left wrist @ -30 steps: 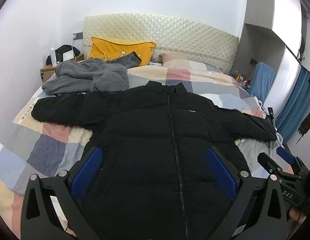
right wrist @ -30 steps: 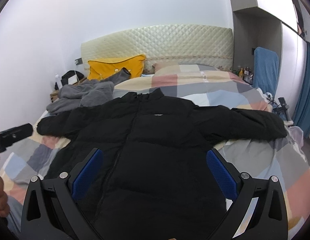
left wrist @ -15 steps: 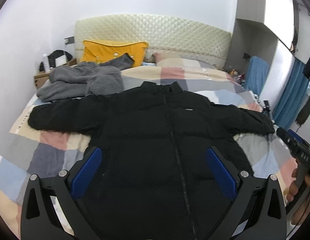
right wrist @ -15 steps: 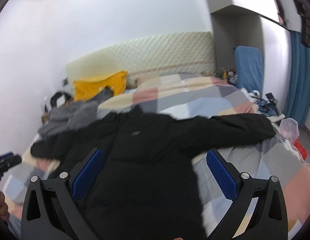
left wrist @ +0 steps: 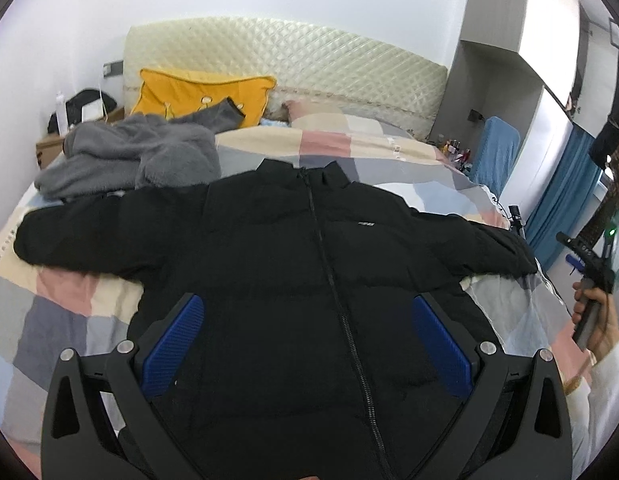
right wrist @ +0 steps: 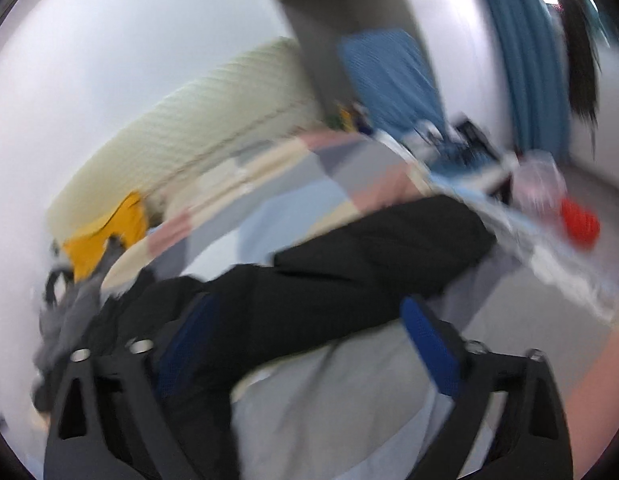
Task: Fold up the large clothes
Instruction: 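Grasp the black jacket's sleeve cuff with the right gripper and lift it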
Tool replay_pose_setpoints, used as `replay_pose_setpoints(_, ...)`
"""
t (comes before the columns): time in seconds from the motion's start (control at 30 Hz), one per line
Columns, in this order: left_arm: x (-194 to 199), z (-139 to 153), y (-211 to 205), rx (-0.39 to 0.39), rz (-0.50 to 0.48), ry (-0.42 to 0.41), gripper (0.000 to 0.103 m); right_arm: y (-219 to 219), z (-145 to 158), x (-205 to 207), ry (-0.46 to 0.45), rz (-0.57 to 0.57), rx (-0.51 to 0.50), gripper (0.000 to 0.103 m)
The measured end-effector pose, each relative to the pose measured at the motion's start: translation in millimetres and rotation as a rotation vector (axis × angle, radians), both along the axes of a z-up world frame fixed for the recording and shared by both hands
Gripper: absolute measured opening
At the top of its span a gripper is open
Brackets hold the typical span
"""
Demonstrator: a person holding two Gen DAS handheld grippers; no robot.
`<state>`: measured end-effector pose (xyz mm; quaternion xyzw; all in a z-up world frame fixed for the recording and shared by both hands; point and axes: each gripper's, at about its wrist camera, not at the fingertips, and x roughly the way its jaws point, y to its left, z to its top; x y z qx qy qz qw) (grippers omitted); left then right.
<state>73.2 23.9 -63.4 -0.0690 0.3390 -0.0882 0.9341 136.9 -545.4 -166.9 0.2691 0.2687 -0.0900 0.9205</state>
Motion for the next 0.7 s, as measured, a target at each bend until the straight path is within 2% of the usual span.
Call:
replay_pose_setpoints(0.07, 6, -5, 4, -0.007, 0.007, 0.013, 0.103, -34, -28, 9, -0.002, -0.052, 0.123, 0.082)
replay_pose_setpoints(0.13, 6, -10, 9, 0.008, 0.014, 0.021, 0.103, -59, -51, 18, 0.0, -0.119, 0.192, 0.08)
replay_pose_setpoints(0.2, 8, -17, 14, 0.029, 0.035, 0.026, 0.103, -79, -74, 28, 0.026, -0.187, 0.229, 0.08)
replay_pose_setpoints(0.3, 16, -26, 21, 0.02, 0.062, 0.049, 0.103, -96, -103, 42, 0.079, -0.255, 0.269, 0.08)
replay_pose_setpoints(0.37, 25, -31, 21, 0.015, 0.065, 0.07, 0.103, -100, -111, 49, 0.078, -0.251, 0.237, 0.08)
replay_pose_setpoints(0.43, 31, -30, 15, 0.056, 0.057, 0.062, 0.103, -107, -117, 58, 0.063, -0.25, 0.213, 0.08)
replay_pose_setpoints(0.5, 36, -30, 13, 0.069, 0.049, 0.044, 0.103, -118, -119, 68, 0.01, -0.257, 0.212, 0.08)
replay_pose_setpoints(0.6, 44, -32, 14, 0.057, 0.058, 0.039, 0.103, -129, -118, 89, -0.042, -0.248, 0.193, 0.081)
replay_pose_setpoints(0.7, 53, -40, 17, 0.034, 0.062, 0.051, 0.103, -131, -113, 110, -0.018, -0.246, 0.149, 0.08)
